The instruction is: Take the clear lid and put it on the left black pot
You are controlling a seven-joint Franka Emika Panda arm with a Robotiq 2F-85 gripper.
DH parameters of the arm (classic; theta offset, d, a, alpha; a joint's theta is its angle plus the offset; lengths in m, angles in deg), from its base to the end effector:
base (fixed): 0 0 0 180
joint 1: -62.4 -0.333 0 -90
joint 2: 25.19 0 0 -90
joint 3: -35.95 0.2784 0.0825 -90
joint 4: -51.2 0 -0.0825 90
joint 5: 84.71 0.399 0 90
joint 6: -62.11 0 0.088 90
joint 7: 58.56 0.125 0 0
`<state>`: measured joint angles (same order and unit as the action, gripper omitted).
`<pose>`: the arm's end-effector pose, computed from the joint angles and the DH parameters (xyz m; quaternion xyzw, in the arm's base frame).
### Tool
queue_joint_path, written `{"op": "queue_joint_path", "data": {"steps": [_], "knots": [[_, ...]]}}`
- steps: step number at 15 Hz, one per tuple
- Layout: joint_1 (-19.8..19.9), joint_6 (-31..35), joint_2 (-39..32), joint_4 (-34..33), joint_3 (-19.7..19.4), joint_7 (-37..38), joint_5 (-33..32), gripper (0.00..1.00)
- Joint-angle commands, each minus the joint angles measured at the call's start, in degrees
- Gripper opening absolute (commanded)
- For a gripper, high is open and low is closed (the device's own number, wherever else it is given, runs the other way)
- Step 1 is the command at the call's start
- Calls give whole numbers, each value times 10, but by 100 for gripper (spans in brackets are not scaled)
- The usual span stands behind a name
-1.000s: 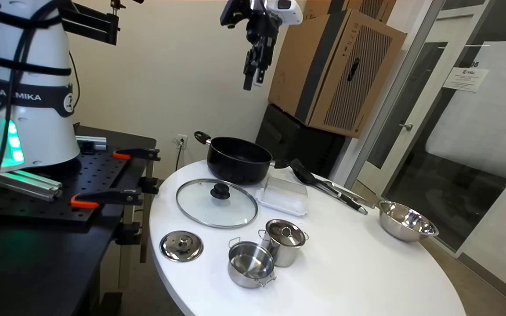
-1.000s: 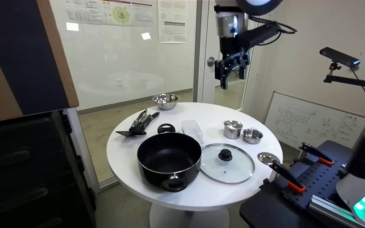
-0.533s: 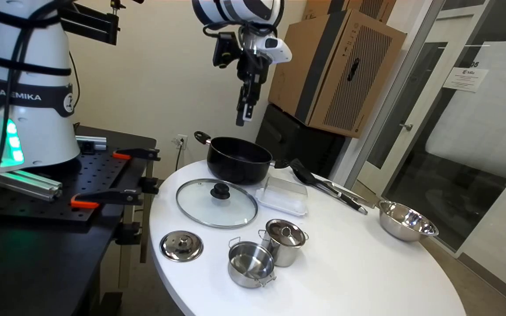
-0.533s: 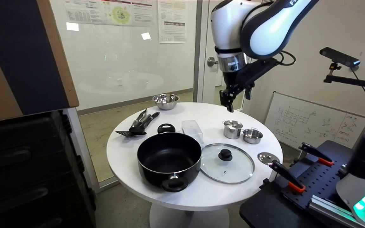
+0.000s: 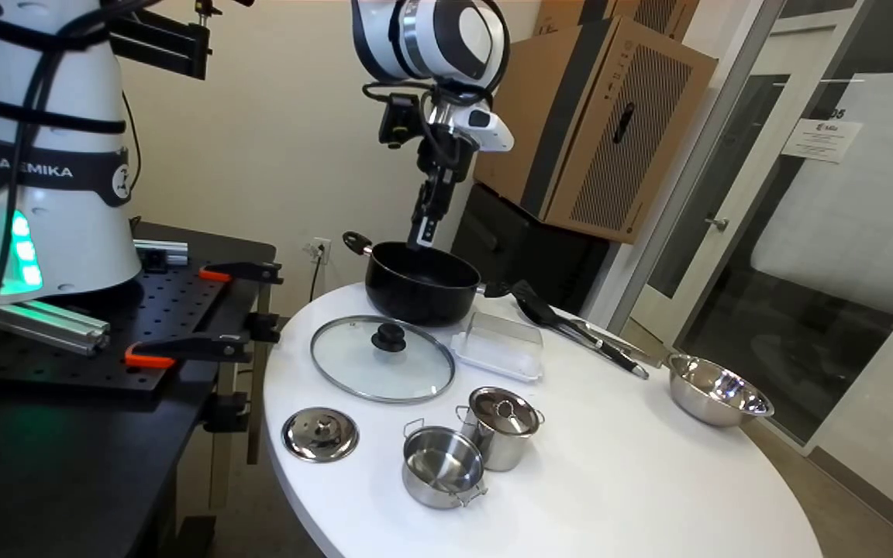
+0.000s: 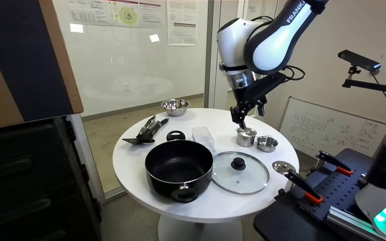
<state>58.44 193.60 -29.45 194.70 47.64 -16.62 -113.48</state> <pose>0.4267 0.1042 0.1691 0.9783 -0.0335 -0.0442 0.1998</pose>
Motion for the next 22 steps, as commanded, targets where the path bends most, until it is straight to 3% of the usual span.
{"op": "queue_joint_path", "data": {"steps": [1, 4, 9, 14, 22], "knots": [[-22, -1, 1, 0, -20, -2, 3, 100], [-23, -1, 1, 0, -20, -2, 3, 100], [-4, 105, -12, 32, -60, -36, -4, 100], [7, 176, -49, 58, -95, -129, 29, 100], [-28, 190, -119, 43, -110, -164, 47, 100]]}}
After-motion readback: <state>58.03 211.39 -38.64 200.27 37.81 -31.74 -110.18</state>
